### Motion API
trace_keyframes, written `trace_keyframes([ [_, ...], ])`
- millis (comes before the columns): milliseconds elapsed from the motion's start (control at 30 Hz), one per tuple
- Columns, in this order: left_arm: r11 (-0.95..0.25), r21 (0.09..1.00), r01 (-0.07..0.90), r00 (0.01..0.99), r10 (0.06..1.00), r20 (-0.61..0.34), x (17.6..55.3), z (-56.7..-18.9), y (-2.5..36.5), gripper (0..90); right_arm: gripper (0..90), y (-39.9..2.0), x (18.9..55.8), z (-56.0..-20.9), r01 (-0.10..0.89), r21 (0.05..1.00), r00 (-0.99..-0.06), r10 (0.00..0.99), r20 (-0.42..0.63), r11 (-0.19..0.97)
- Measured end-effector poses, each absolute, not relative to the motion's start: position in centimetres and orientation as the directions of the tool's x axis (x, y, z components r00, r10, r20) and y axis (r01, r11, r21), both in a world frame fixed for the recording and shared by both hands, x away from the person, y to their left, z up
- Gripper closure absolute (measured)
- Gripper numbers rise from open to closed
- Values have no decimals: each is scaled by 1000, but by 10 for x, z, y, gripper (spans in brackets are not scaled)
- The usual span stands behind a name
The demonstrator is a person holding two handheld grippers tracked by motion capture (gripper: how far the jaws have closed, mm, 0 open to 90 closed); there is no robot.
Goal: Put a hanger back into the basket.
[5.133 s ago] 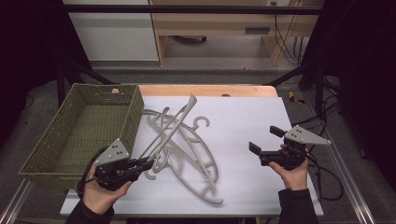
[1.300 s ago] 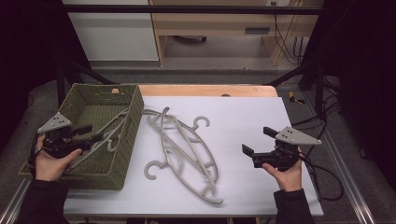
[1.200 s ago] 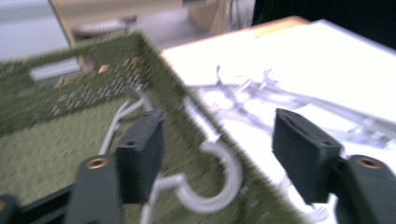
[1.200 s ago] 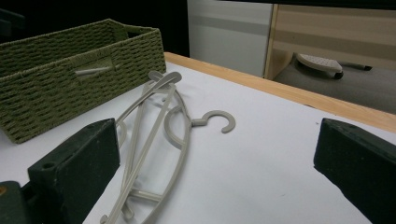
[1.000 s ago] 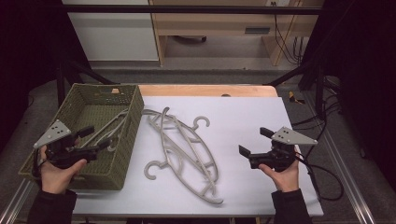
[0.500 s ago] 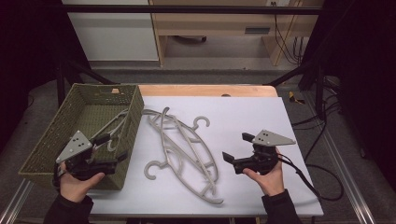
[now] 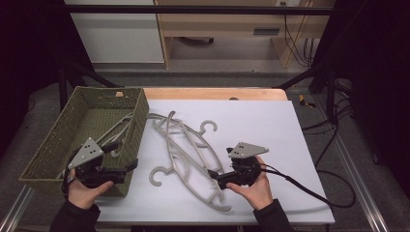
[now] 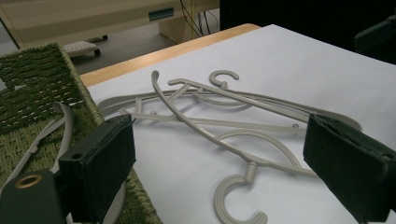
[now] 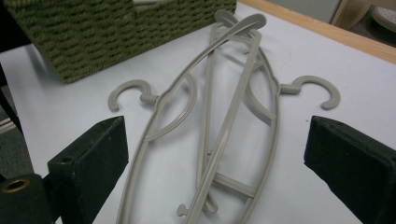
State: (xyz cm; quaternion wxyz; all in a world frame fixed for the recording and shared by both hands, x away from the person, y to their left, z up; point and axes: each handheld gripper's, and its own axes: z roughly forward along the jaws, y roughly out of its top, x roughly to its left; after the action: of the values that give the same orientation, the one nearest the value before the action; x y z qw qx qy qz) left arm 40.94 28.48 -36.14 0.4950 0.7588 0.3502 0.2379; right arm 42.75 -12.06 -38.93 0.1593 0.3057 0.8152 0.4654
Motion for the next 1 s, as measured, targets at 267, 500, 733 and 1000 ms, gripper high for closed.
trace_keyframes([
  [267, -272, 914, 299, 635, 772, 22, 412, -361, 286, 85, 147, -95, 423, -399, 371, 817, -797, 602, 36, 442],
  [500, -273, 914, 301, 631, 776, 24, 412, -361, 288, 89, 238, -68, 421, -415, 379, 756, -812, 584, -5, 533],
  [733, -286, 909, 303, 635, 772, 31, 413, -362, 286, 93, 373, -44, 423, -434, 406, 672, -832, 555, -10, 620],
  [1000, -289, 910, 298, 637, 770, 36, 413, -362, 287, 100, 532, -31, 429, -453, 440, 617, -843, 537, 32, 653],
])
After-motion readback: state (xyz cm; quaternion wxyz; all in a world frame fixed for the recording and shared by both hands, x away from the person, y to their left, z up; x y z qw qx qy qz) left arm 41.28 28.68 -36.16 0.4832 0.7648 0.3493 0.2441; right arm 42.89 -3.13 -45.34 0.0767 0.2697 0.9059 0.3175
